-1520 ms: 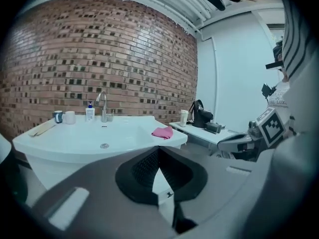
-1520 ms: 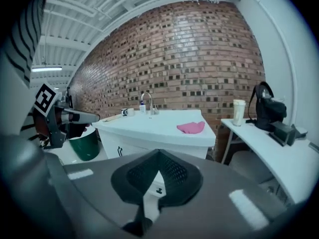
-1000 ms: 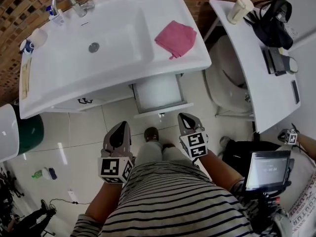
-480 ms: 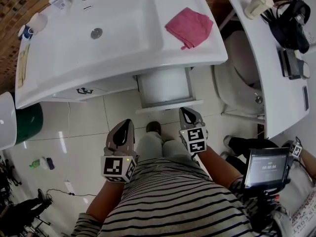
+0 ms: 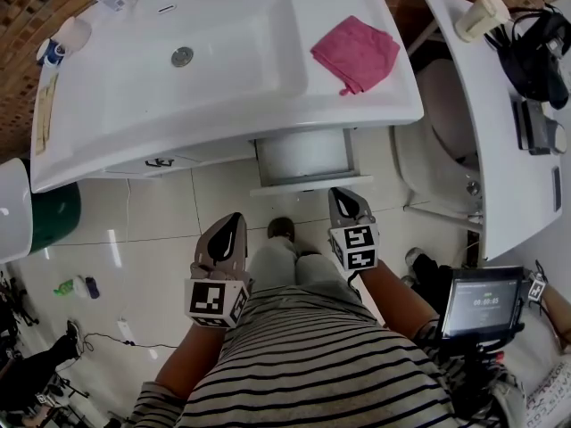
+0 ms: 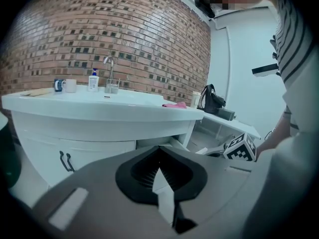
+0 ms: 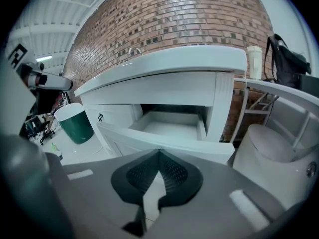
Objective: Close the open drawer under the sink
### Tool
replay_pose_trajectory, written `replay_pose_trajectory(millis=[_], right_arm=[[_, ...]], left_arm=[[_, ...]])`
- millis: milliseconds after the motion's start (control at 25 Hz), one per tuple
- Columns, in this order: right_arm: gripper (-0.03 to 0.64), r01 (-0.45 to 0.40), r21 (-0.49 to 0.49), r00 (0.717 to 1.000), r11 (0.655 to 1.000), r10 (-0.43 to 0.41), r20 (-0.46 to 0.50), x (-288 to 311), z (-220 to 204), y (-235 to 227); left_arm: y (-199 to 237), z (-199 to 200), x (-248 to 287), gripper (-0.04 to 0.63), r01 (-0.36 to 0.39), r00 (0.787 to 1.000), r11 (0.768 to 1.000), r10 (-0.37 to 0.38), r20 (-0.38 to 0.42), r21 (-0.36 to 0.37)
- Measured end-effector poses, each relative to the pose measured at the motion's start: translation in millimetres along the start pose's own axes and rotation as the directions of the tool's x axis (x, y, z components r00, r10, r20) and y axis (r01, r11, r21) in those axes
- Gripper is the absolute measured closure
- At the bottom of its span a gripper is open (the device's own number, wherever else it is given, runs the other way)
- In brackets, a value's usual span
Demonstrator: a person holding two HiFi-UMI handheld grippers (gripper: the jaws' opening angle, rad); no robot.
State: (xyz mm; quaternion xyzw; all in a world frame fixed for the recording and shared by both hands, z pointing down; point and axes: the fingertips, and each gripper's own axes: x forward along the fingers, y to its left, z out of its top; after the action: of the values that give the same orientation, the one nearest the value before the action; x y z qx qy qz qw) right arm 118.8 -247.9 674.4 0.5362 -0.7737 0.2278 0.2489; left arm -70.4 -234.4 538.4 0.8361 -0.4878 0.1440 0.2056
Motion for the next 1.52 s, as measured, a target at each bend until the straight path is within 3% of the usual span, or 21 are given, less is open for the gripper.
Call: replay_pose_trajectory(millis=[560, 1160, 1520], right_arm=[[0.618, 0.01, -0.018, 0.999, 1.0, -0.01, 0.035, 38, 35, -18], [0.618, 0.068, -0.026, 0.991, 0.997, -0.064, 0.12, 97, 88, -53], [0.618, 0.062, -0.029, 0.989, 0.998, -0.058, 0.135, 82, 101, -41]], left_arm=[[17, 4, 2, 0.583, -0.028, 1.0, 0.999, 0.028, -0.003, -0.018], [51, -5, -30, 0.583, -0.15, 0.989, 0.988, 0.151, 0.006, -0.042], [54, -7, -55, 0.583, -0.187, 0.982, 0.98, 0.189, 0.021, -0.063]])
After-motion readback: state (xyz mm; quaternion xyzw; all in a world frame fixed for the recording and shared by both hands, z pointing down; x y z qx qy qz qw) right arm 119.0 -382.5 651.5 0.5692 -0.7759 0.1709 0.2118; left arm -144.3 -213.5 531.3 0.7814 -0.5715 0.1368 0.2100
